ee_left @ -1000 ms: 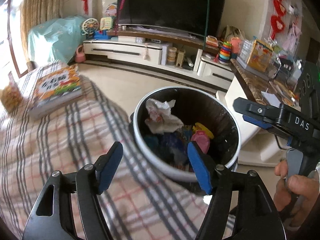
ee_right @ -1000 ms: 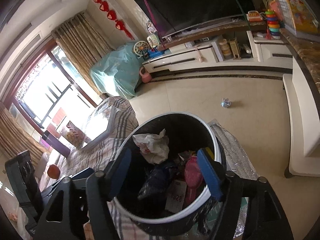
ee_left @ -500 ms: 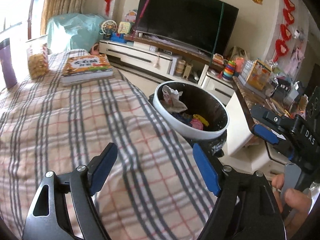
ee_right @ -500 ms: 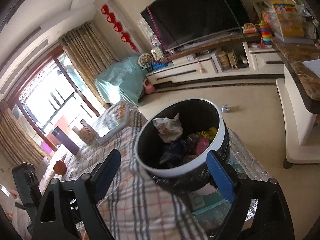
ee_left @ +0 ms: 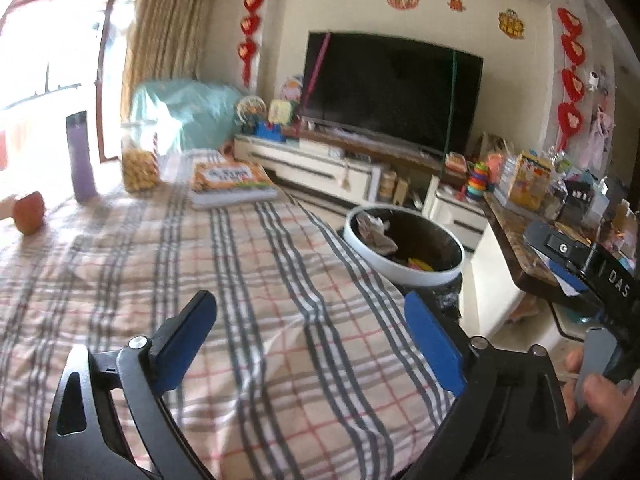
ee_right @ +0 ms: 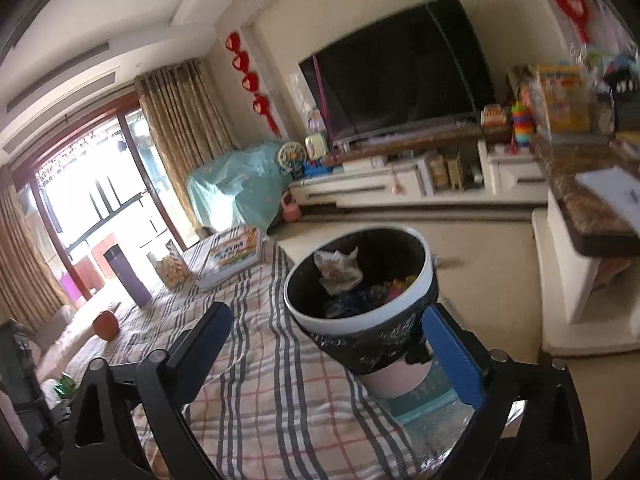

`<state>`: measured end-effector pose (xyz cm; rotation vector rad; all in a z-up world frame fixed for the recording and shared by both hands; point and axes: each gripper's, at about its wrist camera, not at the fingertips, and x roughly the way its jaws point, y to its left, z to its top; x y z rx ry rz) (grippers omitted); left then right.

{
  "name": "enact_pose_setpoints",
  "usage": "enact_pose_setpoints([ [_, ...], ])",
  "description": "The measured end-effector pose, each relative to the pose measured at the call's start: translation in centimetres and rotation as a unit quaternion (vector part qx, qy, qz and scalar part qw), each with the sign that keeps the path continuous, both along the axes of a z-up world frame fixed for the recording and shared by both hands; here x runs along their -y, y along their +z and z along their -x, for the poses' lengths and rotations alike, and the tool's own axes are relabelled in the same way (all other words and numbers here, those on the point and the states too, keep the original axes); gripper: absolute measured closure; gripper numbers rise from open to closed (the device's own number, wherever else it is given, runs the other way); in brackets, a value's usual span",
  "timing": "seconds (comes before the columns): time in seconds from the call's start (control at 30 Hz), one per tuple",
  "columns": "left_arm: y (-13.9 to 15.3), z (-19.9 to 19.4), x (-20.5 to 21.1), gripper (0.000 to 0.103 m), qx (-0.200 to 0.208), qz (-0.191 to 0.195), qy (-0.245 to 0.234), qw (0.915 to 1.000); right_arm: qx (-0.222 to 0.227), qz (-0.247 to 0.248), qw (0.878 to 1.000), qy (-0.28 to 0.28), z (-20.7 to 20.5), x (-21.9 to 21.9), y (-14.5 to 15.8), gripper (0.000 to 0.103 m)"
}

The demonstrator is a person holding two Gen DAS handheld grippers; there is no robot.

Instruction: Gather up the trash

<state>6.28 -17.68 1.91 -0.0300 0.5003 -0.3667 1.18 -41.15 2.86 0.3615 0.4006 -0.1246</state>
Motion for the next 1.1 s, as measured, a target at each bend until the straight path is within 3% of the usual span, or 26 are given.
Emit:
enact_pose_setpoints([
  [0.13, 0.4, 1.4, -0.8, 0.000, 0.040, -0.008, 0.024, 0.9989, 0.032, 0.056, 0.998, -0.013, 1.5, -1.7, 0.7, 0.000],
  [0.4, -0.3, 2.5, -1.5, 0.000, 0.070, -0.033, 0.049, 0.9958, 0.036, 0.128, 0.991, -0.027, 2.3, -4.3, -0.8, 0.000],
  [1.1, -0.8, 3.7, -2.2, 0.000, 0.089, -0.054, 0.073, 0.9919, 0.035, 0.131, 0.990, -0.027, 2.7, -5.3, -1.9, 0.000],
])
